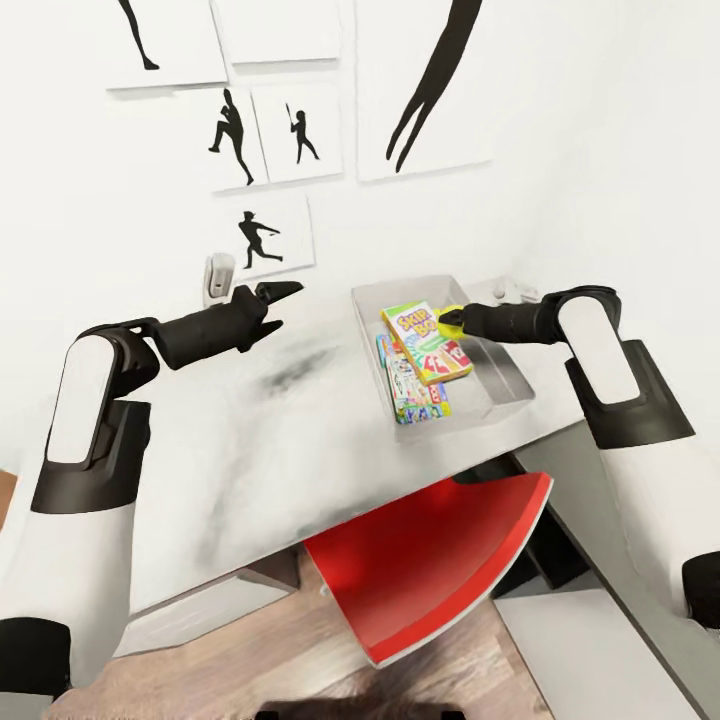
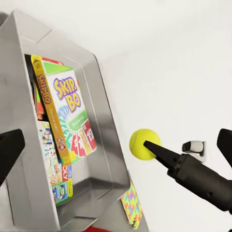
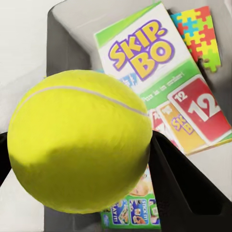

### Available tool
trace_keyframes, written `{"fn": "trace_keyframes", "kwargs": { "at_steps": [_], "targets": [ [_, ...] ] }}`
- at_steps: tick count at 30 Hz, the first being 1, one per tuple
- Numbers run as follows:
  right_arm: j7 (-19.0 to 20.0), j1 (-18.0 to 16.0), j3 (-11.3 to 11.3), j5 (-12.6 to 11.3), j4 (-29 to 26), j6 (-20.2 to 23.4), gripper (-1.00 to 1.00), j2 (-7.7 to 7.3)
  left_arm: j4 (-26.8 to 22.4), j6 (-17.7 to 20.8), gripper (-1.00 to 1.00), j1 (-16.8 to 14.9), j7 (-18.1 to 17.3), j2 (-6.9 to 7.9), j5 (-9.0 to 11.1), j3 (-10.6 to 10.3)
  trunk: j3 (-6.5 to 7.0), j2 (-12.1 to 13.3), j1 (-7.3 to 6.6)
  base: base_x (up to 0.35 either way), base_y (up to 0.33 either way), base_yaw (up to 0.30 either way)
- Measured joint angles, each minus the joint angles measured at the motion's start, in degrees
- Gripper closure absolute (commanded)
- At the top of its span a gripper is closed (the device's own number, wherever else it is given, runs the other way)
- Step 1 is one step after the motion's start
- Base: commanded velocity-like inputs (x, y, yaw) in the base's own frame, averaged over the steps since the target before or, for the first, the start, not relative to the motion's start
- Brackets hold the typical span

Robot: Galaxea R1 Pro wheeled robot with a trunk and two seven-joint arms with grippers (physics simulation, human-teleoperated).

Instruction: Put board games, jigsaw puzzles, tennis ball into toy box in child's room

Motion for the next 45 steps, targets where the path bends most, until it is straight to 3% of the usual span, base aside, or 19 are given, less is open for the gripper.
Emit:
{"fn": "trace_keyframes", "kwargs": {
  "at_steps": [8,21,36,45],
  "targets": [
    [-3.1,-0.3,0.2,2.0,2.1,0.0,1.00,0.27,0.0,0.0,-1.00,0.3,0.1,1.53,1.3,0.2,0.00,0.0,0.00,0.000,0.000,0.072],
    [-9.3,-0.5,-0.2,2.7,5.4,0.0,1.00,-0.65,0.0,0.0,-1.00,0.5,0.1,1.88,1.6,0.1,0.00,0.0,0.00,0.000,0.000,0.012],
    [-10.6,-0.1,0.7,2.7,5.8,0.0,1.00,-1.17,0.0,0.0,-1.00,0.5,0.1,1.90,1.7,0.1,0.00,0.0,0.00,0.000,0.000,0.001],
    [-11.1,0.3,3.1,2.7,5.9,0.0,1.00,-0.75,0.0,0.0,-1.00,0.4,0.1,1.90,1.7,0.2,0.00,0.0,0.00,0.000,0.000,0.000]
  ]
}}
